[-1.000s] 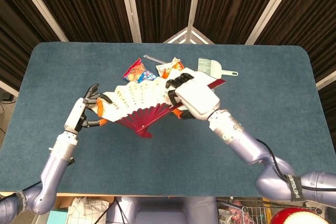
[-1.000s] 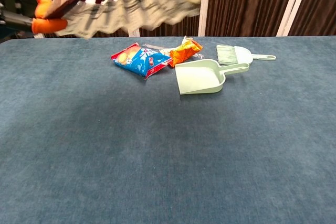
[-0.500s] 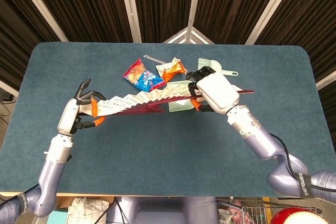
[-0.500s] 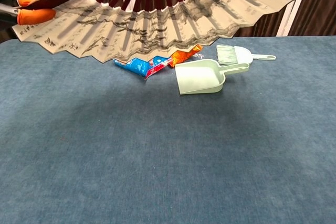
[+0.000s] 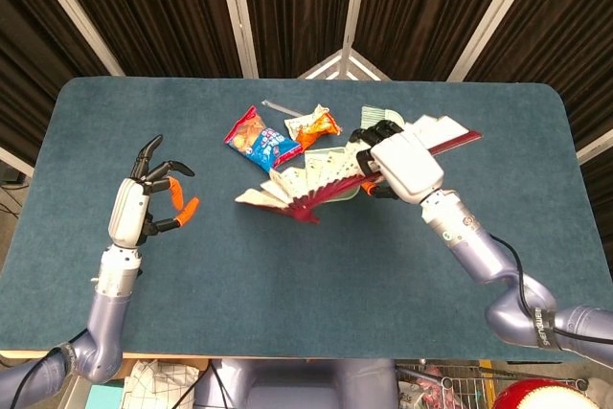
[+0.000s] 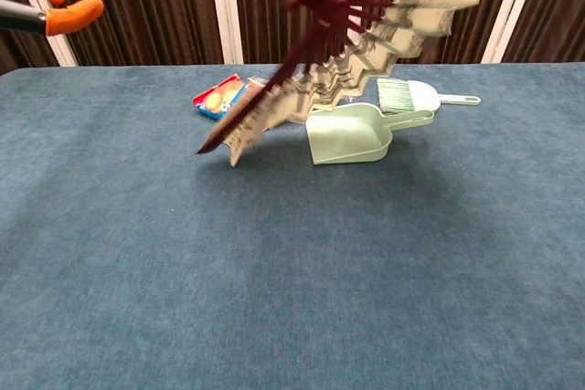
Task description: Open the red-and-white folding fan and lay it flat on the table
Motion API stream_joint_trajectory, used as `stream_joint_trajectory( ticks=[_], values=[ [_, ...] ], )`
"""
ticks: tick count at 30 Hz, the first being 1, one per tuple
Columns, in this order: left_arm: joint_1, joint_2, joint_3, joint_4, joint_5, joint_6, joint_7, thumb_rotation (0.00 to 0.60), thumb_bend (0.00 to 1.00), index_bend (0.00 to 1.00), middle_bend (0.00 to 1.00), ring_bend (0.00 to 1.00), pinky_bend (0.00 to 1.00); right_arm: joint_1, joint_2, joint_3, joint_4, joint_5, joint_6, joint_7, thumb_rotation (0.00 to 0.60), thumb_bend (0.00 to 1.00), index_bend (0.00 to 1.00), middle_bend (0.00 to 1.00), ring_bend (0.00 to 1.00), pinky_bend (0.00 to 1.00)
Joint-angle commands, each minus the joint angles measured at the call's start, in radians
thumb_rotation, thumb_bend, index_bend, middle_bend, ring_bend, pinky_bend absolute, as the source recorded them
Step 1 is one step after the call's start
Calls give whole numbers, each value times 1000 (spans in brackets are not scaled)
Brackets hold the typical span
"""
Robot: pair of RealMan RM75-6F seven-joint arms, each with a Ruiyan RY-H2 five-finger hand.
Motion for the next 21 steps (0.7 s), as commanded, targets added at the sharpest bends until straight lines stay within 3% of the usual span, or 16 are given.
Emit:
stream_joint_trajectory(
  ticks=[1, 9, 12, 14, 15, 18, 21],
  values=[
    [-19, -38, -9, 51, 21, 28, -1, 600, 566, 751, 402, 32, 69, -13, -33, -2, 39, -27, 23, 44, 600, 628, 879, 321, 309, 247],
    [-53, -82, -20, 133, 42, 53, 26, 600, 566, 746, 391, 32, 69, -28, -89, -20, 162, -58, 24, 116, 600, 628, 878, 321, 309, 247],
    [-54, -83, -22, 145, 42, 63, 45, 600, 564, 695, 372, 32, 69, -37, -93, -32, 203, -59, 14, 122, 600, 628, 851, 320, 308, 238],
    [-52, -79, -23, 146, 41, 71, 57, 600, 560, 597, 333, 28, 68, -43, -89, -45, 224, -59, -2, 119, 600, 623, 731, 301, 289, 208],
    [-48, -69, -21, 142, 38, 72, 66, 600, 558, 554, 313, 24, 68, -47, -79, -56, 233, -56, -22, 116, 600, 595, 614, 272, 261, 179],
    [-33, -39, -17, 114, 33, 79, 68, 600, 543, 358, 202, 2, 62, -51, -39, -83, 223, -29, -96, 104, 600, 427, 318, 178, 176, 110],
    [-13, 17, -10, 56, 33, 83, 43, 600, 535, 220, 92, 0, 51, -55, 19, -101, 181, 9, -164, 83, 600, 325, 181, 143, 152, 99]
  ],
)
